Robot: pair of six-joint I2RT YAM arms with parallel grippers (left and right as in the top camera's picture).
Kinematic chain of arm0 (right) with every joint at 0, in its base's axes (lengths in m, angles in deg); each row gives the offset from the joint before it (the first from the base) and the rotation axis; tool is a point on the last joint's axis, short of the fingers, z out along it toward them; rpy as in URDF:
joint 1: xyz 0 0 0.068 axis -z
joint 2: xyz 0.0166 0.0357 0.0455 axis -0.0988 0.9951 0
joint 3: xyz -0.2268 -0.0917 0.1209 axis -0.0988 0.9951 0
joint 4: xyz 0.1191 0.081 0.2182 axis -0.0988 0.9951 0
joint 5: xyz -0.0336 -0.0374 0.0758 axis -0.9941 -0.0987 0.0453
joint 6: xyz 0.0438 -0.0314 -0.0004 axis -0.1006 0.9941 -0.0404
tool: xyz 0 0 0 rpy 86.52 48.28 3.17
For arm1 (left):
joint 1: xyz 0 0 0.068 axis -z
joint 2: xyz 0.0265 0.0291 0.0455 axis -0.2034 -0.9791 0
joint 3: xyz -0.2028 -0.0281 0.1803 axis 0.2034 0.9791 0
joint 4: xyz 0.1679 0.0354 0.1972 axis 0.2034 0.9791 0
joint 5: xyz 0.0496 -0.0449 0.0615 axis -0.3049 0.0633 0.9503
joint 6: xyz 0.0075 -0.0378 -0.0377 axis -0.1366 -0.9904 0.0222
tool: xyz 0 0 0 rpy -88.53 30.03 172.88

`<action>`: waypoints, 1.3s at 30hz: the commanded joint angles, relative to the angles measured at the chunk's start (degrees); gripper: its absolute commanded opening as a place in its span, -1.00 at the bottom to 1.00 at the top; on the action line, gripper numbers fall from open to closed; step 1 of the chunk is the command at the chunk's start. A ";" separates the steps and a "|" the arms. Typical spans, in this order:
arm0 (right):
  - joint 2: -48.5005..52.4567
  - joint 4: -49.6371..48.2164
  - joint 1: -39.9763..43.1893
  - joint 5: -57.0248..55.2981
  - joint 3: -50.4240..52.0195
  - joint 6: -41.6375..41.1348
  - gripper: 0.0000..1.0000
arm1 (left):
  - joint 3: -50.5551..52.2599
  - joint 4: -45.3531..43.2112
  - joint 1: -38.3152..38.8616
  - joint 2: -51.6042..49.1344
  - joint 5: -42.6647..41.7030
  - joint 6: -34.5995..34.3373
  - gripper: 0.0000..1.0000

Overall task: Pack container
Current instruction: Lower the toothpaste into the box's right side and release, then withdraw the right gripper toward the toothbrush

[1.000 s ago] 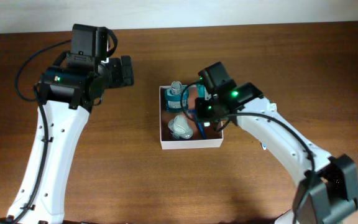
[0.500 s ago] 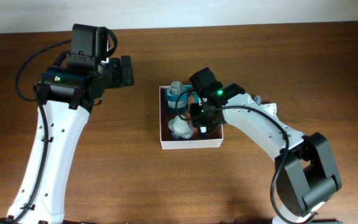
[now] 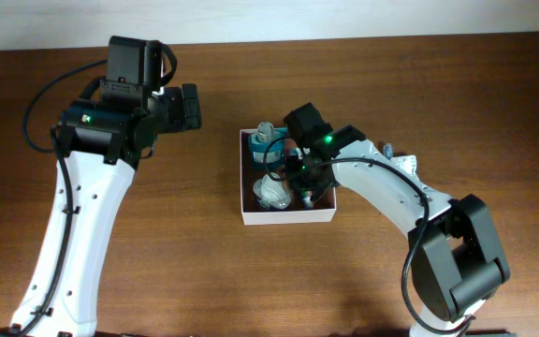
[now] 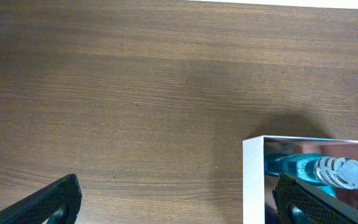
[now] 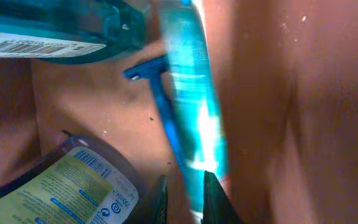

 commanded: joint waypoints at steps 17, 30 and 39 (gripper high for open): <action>-7.48 10.14 2.93 -3.04 -9.97 3.26 -0.43 | -0.79 -0.09 -0.20 0.31 0.79 0.92 0.99; -10.16 18.05 12.83 -10.21 -6.51 4.13 -0.27 | -0.79 -0.09 -0.20 0.31 0.79 0.92 0.99; -9.99 9.14 20.31 -10.01 7.96 4.85 0.00 | -0.79 -0.09 -0.20 0.31 0.79 0.92 0.99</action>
